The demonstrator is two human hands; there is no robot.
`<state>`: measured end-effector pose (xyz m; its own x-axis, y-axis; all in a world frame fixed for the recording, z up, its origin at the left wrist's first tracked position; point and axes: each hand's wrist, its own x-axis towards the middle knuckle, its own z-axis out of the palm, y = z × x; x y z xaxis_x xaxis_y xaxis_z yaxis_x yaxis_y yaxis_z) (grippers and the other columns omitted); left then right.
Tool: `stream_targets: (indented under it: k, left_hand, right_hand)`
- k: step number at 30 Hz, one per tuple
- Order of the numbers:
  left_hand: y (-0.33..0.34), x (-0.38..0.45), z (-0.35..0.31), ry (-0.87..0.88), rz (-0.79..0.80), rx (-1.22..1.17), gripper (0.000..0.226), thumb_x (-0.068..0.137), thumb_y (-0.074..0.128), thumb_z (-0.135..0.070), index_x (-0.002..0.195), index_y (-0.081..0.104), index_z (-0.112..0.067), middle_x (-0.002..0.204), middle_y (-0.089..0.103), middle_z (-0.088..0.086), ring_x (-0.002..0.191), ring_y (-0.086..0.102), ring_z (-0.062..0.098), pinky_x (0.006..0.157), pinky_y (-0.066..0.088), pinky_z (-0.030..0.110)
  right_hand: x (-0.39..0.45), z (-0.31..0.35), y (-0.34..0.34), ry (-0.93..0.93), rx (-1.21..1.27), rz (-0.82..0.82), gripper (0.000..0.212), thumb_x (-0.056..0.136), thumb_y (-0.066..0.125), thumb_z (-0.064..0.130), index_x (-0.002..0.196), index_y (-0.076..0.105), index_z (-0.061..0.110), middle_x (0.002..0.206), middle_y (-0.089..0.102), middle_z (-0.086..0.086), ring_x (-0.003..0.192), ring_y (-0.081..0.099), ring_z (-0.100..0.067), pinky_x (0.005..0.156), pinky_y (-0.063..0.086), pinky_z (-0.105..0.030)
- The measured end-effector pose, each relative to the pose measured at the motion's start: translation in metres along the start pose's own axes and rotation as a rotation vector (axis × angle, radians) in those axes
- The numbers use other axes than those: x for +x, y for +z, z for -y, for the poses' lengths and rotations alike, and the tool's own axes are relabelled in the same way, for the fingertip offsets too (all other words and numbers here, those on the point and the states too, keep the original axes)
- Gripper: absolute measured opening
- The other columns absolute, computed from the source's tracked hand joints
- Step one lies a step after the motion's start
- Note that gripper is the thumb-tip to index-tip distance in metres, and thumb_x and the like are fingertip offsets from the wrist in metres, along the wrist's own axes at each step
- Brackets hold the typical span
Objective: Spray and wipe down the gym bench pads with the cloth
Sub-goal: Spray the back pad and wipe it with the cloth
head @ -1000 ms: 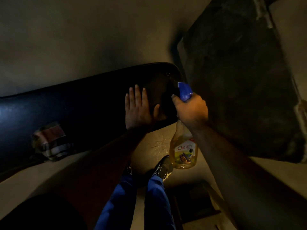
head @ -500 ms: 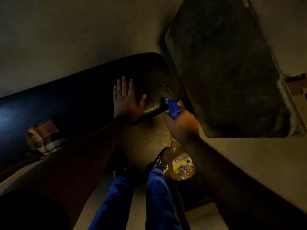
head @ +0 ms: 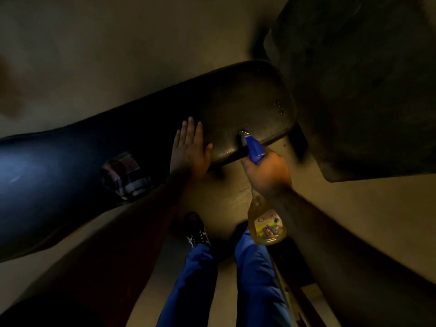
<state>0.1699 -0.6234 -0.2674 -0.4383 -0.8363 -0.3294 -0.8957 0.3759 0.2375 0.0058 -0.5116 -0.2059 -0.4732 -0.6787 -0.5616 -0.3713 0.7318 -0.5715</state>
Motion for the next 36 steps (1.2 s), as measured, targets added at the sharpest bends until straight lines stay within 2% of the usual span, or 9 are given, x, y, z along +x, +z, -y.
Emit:
stream_targets:
  k: [3, 8, 14, 18, 21, 25, 31, 33, 36]
  left_hand:
    - [-0.014, -0.012, 0.018, 0.031, -0.097, 0.005, 0.062, 0.101, 0.039, -0.039, 0.153, 0.022, -0.010, 0.162, 0.014, 0.014, 0.150, 0.010, 0.027, 0.122, 0.008, 0.041]
    - [-0.017, -0.031, 0.066, -0.198, -0.129, 0.046, 0.072, 0.099, 0.037, -0.049, 0.154, 0.018, -0.006, 0.161, 0.013, 0.019, 0.150, 0.010, 0.031, 0.122, 0.009, 0.045]
    - [-0.009, -0.036, 0.078, -0.154, -0.087, 0.033, 0.074, 0.100, 0.033, -0.052, 0.155, 0.010, -0.007, 0.163, 0.005, 0.016, 0.151, 0.003, 0.029, 0.122, 0.006, 0.042]
    - [-0.024, -0.047, 0.087, -0.081, -0.119, -0.033, 0.064, 0.100, 0.043, -0.036, 0.153, 0.020, -0.008, 0.162, 0.011, 0.017, 0.150, 0.010, 0.029, 0.122, 0.011, 0.041]
    - [-0.026, -0.073, 0.102, -0.147, -0.205, -0.009, 0.063, 0.097, 0.046, -0.032, 0.152, 0.026, -0.007, 0.161, 0.017, 0.018, 0.149, 0.014, 0.030, 0.120, 0.009, 0.045]
    - [-0.019, -0.088, 0.119, -0.201, -0.118, 0.021, 0.065, 0.100, 0.040, -0.038, 0.153, 0.018, -0.007, 0.161, 0.012, 0.018, 0.150, 0.007, 0.030, 0.122, 0.008, 0.047]
    - [-0.032, -0.091, 0.129, -0.111, -0.210, -0.047, 0.058, 0.099, 0.042, -0.031, 0.150, 0.030, -0.006, 0.159, 0.024, 0.018, 0.149, 0.017, 0.029, 0.121, 0.013, 0.046]
    - [-0.036, -0.094, 0.137, -0.160, -0.235, -0.029, 0.061, 0.098, 0.035, -0.037, 0.150, 0.029, -0.006, 0.158, 0.024, 0.019, 0.148, 0.017, 0.030, 0.121, 0.012, 0.046]
    - [-0.035, -0.094, 0.149, -0.253, -0.111, -0.054, 0.076, 0.092, 0.020, -0.053, 0.154, 0.017, -0.007, 0.161, 0.013, 0.016, 0.150, 0.007, 0.030, 0.122, 0.009, 0.045]
  right_hand:
    - [-0.003, 0.020, 0.006, -0.039, -0.022, -0.004, 0.018, 0.093, 0.062, 0.041, 0.101, 0.058, 0.025, 0.081, 0.060, 0.005, 0.075, 0.059, -0.013, 0.061, 0.042, -0.028]
    - [-0.002, 0.059, 0.024, -0.050, -0.006, 0.035, 0.020, 0.094, 0.062, 0.043, 0.094, 0.058, 0.024, 0.081, 0.062, 0.001, 0.075, 0.062, -0.017, 0.061, 0.050, -0.032]
    - [0.002, 0.077, 0.049, 0.004, -0.042, 0.006, 0.026, 0.093, 0.063, 0.047, 0.089, 0.058, 0.021, 0.082, 0.065, -0.004, 0.074, 0.065, -0.019, 0.062, 0.053, -0.032]
    - [-0.022, 0.074, 0.061, -0.050, -0.072, 0.103, 0.024, 0.094, 0.062, 0.042, 0.105, 0.061, 0.021, 0.088, 0.065, -0.001, 0.079, 0.063, -0.016, 0.068, 0.052, -0.032]
    - [-0.044, 0.072, 0.075, -0.099, -0.134, 0.167, 0.020, 0.095, 0.062, 0.040, 0.102, 0.062, 0.021, 0.084, 0.064, 0.000, 0.078, 0.064, -0.016, 0.070, 0.054, -0.032]
    - [-0.063, 0.071, 0.098, -0.105, -0.200, 0.166, 0.020, 0.093, 0.062, 0.041, 0.093, 0.062, 0.021, 0.077, 0.062, 0.001, 0.072, 0.062, -0.016, 0.066, 0.054, -0.032]
    - [-0.057, 0.101, 0.109, -0.136, -0.054, 0.151, 0.015, 0.094, 0.062, 0.038, 0.094, 0.061, 0.023, 0.080, 0.064, 0.000, 0.074, 0.062, -0.017, 0.066, 0.051, -0.032]
    - [-0.051, 0.122, 0.110, -0.164, -0.032, 0.148, 0.015, 0.094, 0.062, 0.038, 0.094, 0.061, 0.023, 0.081, 0.065, -0.001, 0.075, 0.064, -0.018, 0.067, 0.054, -0.035]
    - [-0.041, 0.152, 0.116, -0.174, -0.054, 0.160, 0.018, 0.094, 0.063, 0.039, 0.087, 0.059, 0.023, 0.084, 0.068, -0.005, 0.077, 0.068, -0.023, 0.070, 0.058, -0.040]
